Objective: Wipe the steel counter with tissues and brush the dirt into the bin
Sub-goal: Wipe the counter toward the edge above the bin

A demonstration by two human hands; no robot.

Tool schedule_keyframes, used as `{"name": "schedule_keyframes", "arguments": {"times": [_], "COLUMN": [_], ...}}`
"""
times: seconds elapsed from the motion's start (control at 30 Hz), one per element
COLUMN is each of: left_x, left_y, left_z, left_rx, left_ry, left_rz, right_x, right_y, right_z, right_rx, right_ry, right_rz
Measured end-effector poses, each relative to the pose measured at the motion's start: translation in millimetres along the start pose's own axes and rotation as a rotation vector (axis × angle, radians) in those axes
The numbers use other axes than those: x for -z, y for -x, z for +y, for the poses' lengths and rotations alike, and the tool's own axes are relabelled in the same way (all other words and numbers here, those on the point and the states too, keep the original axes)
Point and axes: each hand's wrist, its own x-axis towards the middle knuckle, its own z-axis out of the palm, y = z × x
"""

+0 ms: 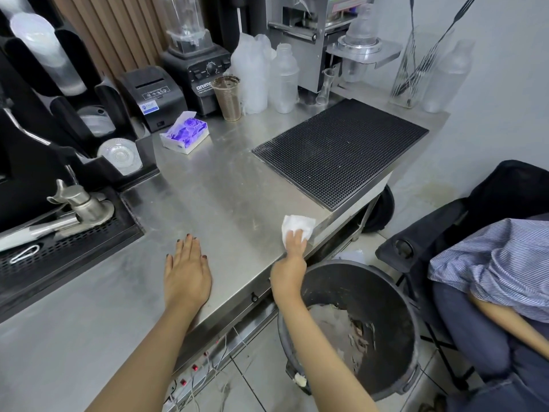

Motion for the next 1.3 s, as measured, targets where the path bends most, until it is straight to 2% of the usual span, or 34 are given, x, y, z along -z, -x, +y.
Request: {"name": "schedule_keyframes", "arguments": {"times": [0.13,0.27,0.4,0.53,0.63,0.73,0.83,0.87,0.97,1.03,1.13,1.2,1.3], "left_x": [0,0,1,1,1,0,0,0,0,0,-1,-2,-1], "left_y": [1,1,2,1,0,0,0,0,0,0,0,0,1], "left_z": [1,0,1,1,1,0,0,0,1,1,-1,-2,-2], "left_rx": [0.001,-0.002,-0.005,-0.004,-0.002,0.000,0.000,-0.001,-0.008,-0.008,-0.011,-0.007,-0.012], "left_ry": [-0.010,-0.008,0.000,-0.007,-0.013,-0.016,-0.010,-0.010,-0.006,0.002,0.010,0.019,0.037], "left_rz": [-0.010,-0.011,-0.012,-0.005,-0.002,-0.007,-0.008,-0.008,0.002,-0.001,-0.004,-0.008,-0.016], "right_x": [3,25,44,35,15,6,9,11,20,20,11,8,22], "right_y": [-29,-54,-64,-45,-28,-32,-28,-25,-19,-19,-21,-22,-21], "right_z": [-3,-6,13,18,-1,7,24,29,28,17,3,4,8], "right_rx": [-0.137,-0.181,-0.438,-0.389,-0.362,-0.491,-0.588,-0.575,-0.449,-0.329,-0.144,-0.081,-0.162], "right_ry": [-0.044,-0.101,-0.127,-0.174,-0.191,-0.265,-0.226,-0.216,-0.234,-0.272,-0.138,-0.023,-0.082], "right_rz": [0.058,0.084,0.114,0.144,0.064,0.068,-0.096,-0.115,0.055,0.108,0.013,0.018,-0.009]}}
